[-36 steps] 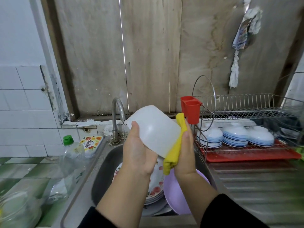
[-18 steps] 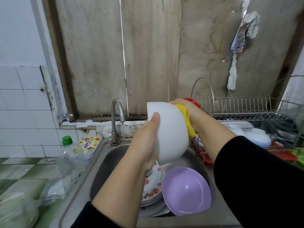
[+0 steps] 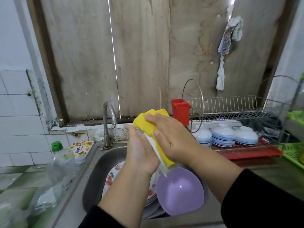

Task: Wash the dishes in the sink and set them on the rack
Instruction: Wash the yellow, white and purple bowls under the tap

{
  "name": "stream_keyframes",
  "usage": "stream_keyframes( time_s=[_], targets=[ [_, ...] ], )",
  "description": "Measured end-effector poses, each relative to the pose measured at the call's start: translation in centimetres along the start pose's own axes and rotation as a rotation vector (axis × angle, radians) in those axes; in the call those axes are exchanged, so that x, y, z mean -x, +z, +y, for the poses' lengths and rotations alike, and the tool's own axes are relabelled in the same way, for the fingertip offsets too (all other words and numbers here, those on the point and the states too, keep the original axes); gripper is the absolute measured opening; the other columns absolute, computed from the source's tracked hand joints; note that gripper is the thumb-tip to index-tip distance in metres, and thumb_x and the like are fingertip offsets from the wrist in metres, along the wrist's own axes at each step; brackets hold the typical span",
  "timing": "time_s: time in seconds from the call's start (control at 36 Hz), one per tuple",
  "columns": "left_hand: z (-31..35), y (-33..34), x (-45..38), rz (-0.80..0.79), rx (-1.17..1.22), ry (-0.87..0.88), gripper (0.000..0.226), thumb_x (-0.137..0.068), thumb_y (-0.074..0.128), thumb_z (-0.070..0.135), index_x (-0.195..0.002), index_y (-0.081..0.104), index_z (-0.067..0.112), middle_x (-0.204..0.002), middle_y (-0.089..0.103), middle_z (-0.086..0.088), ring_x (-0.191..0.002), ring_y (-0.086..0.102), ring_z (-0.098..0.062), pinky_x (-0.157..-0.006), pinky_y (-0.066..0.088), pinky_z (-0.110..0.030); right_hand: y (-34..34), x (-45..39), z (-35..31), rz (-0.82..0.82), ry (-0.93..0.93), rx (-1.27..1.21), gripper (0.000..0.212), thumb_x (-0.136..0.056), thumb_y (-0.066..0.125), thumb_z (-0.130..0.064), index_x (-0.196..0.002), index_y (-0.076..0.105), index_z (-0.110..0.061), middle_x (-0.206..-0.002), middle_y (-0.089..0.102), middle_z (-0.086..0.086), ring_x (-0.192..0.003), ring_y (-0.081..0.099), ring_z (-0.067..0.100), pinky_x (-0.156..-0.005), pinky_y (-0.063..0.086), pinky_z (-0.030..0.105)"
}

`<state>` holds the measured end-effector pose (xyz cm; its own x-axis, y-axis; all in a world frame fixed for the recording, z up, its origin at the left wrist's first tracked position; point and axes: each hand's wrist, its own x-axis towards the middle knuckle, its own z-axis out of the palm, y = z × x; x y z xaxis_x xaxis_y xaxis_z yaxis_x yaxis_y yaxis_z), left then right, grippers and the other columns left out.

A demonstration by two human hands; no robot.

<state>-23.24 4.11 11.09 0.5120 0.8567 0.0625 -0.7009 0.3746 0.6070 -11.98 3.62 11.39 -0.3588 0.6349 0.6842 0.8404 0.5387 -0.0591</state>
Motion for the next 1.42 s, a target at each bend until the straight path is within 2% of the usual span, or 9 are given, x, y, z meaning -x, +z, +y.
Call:
stream_keyframes(
  time_s=[0.19,0.36,0.53,0.67,0.83,0.94,1.03,1.17,1.42],
  targets=[
    [-1.1,0.9,0.0,-0.089,0.074,-0.021,0.057,-0.089,0.039,0.052,-0.1,0.074,0.01,-0.112,0.068,-0.015,-0.1,0.068,-0.026,-0.091,0.05,-0.042,-1.1,1.4,0.7,-0.038,0.018,-0.041,0.056,-0.086,0.03,-0.043,-0.129,0.045,-0.01,-0.15,0.036,0.004,-0.144,0.013,0.022,-0.117,-0.002,0.041],
    [-0.6,1.9,0.0,0.118,0.091,-0.001,0.047,-0.097,0.04,0.037,-0.126,0.052,0.002,-0.107,0.067,-0.019,-0.094,0.063,-0.029,-0.078,0.047,-0.042,-3.9,2.8,1.4,0.075,0.231,-0.222,0.054,-0.079,0.04,-0.059,-0.121,0.036,-0.024,-0.153,0.016,0.001,-0.136,0.017,0.008,-0.114,0.017,0.035],
    [-1.7,2.9,0.5,0.166,0.156,0.062,0.044,-0.099,0.037,0.037,-0.131,0.05,0.01,-0.128,0.058,-0.014,-0.088,0.06,-0.028,-0.069,0.045,-0.042,-5.8,5.4,1.8,-0.052,0.425,-0.395,0.096,-0.046,0.055,-0.091,-0.122,0.009,-0.058,-0.146,0.02,-0.006,-0.133,0.025,0.003,-0.113,0.025,0.029],
    [-2.4,3.3,0.6,0.13,0.183,0.082,0.045,-0.101,0.029,0.033,-0.134,0.05,0.01,-0.128,0.059,-0.01,-0.091,0.061,-0.024,-0.069,0.047,-0.035,-7.4,7.7,2.2,-0.127,0.416,-0.294,0.126,-0.053,0.088,-0.047,-0.146,0.005,-0.032,-0.153,0.02,-0.003,-0.141,0.019,0.008,-0.117,0.023,0.039],
    [-3.8,4.6,0.8,0.112,0.105,-0.023,0.045,-0.102,0.03,0.033,-0.136,0.049,0.01,-0.132,0.058,-0.011,-0.095,0.062,-0.021,-0.068,0.047,-0.034,-9.8,9.4,2.3,-0.124,0.356,-0.018,0.114,-0.058,0.086,-0.047,-0.147,0.022,-0.017,-0.146,0.032,0.0,-0.136,0.026,0.012,-0.114,0.023,0.03],
    [-4.4,5.7,0.7,0.051,0.009,-0.103,0.04,-0.099,0.039,0.037,-0.127,0.054,0.013,-0.121,0.063,-0.005,-0.09,0.063,-0.013,-0.059,0.053,-0.033,-12.1,10.2,2.8,-0.104,0.329,0.074,0.104,-0.059,0.087,-0.04,-0.143,0.031,-0.013,-0.136,0.036,-0.006,-0.124,0.025,0.001,-0.102,0.012,0.001],
    [-4.8,6.8,0.5,-0.033,-0.023,-0.145,0.03,-0.097,0.046,0.025,-0.121,0.055,0.01,-0.111,0.065,-0.003,-0.087,0.065,-0.018,-0.062,0.054,-0.036,-14.1,10.7,3.4,-0.107,0.345,0.114,0.103,-0.059,0.088,-0.037,-0.142,0.03,-0.018,-0.134,0.034,-0.009,-0.122,0.022,-0.003,-0.101,0.014,0.003],
    [-5.2,9.5,-1.0,-0.016,-0.129,-0.209,0.031,-0.099,0.043,0.014,-0.129,0.049,0.007,-0.13,0.057,-0.015,-0.111,0.057,-0.029,-0.065,0.046,-0.045,-17.4,11.0,4.7,-0.085,0.334,0.216,0.1,-0.059,0.089,-0.031,-0.139,0.028,-0.026,-0.127,0.03,-0.015,-0.117,0.02,-0.008,-0.095,0.009,-0.007],
    [-6.7,15.9,-5.2,-0.065,-0.321,-0.243,0.034,-0.1,0.042,0.014,-0.133,0.045,0.005,-0.133,0.054,-0.016,-0.12,0.053,-0.033,-0.08,0.044,-0.051,-22.8,10.5,8.5,-0.03,0.248,0.566,0.104,-0.054,0.09,-0.032,-0.137,0.039,0.003,-0.135,0.043,0.023,-0.125,0.026,0.022,-0.106,0.014,0.02]
  ],
)
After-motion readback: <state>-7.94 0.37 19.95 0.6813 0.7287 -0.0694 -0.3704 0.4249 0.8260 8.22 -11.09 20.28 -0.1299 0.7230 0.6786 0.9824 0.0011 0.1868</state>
